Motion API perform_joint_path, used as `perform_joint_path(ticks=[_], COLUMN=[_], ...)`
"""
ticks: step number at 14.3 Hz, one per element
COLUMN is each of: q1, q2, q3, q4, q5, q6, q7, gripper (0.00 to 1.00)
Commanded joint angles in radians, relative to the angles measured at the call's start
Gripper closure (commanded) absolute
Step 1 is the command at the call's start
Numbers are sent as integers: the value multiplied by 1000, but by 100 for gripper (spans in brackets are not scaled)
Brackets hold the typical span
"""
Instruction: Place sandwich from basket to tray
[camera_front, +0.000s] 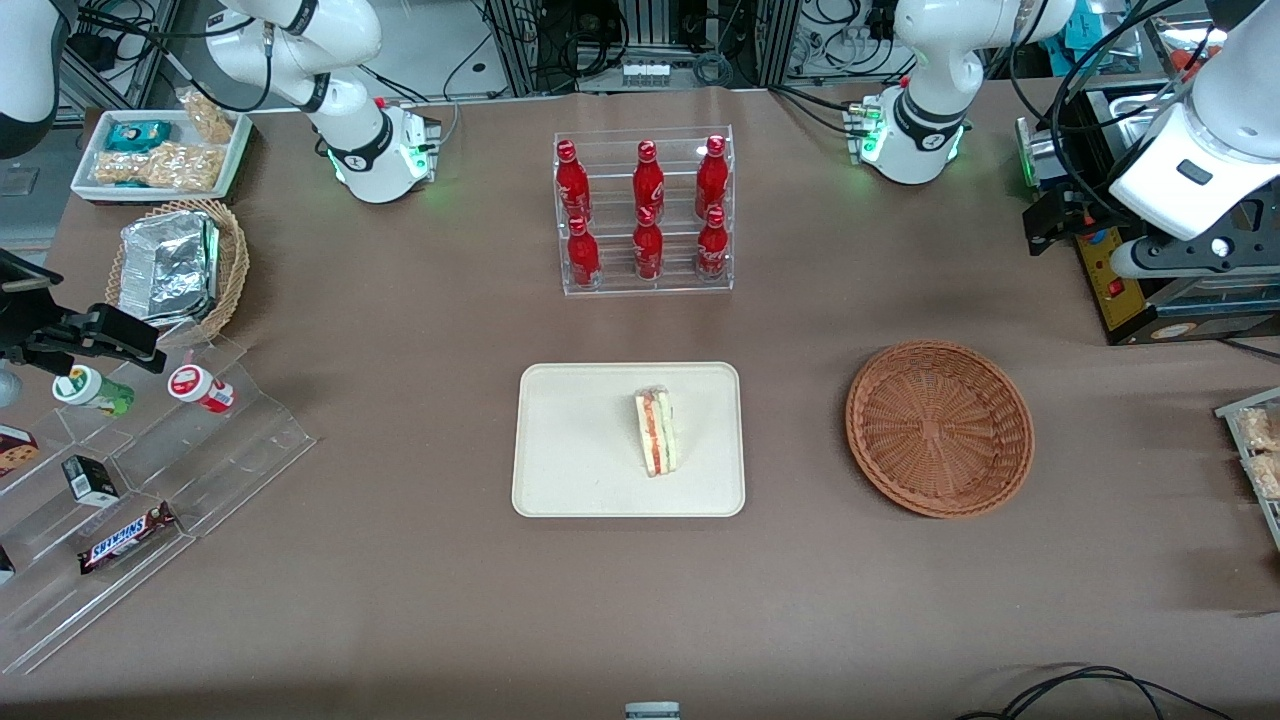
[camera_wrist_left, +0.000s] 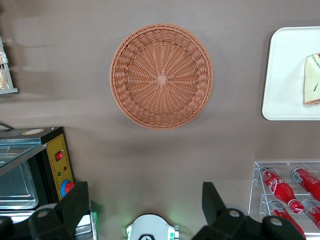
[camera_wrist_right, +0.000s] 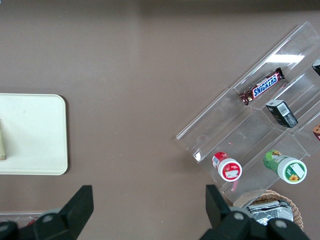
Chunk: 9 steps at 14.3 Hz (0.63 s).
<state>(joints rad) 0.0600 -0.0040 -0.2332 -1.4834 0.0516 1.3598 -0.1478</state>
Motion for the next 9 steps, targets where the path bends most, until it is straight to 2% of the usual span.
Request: perform_joint_path(ticks=[1,9], q1=[0,0], q2=[-2,1], q3=[-1,0], q4=[15,14], q5=[-7,-22], q6=[-8,-2], q7=[-6,-56], gripper=[0,0])
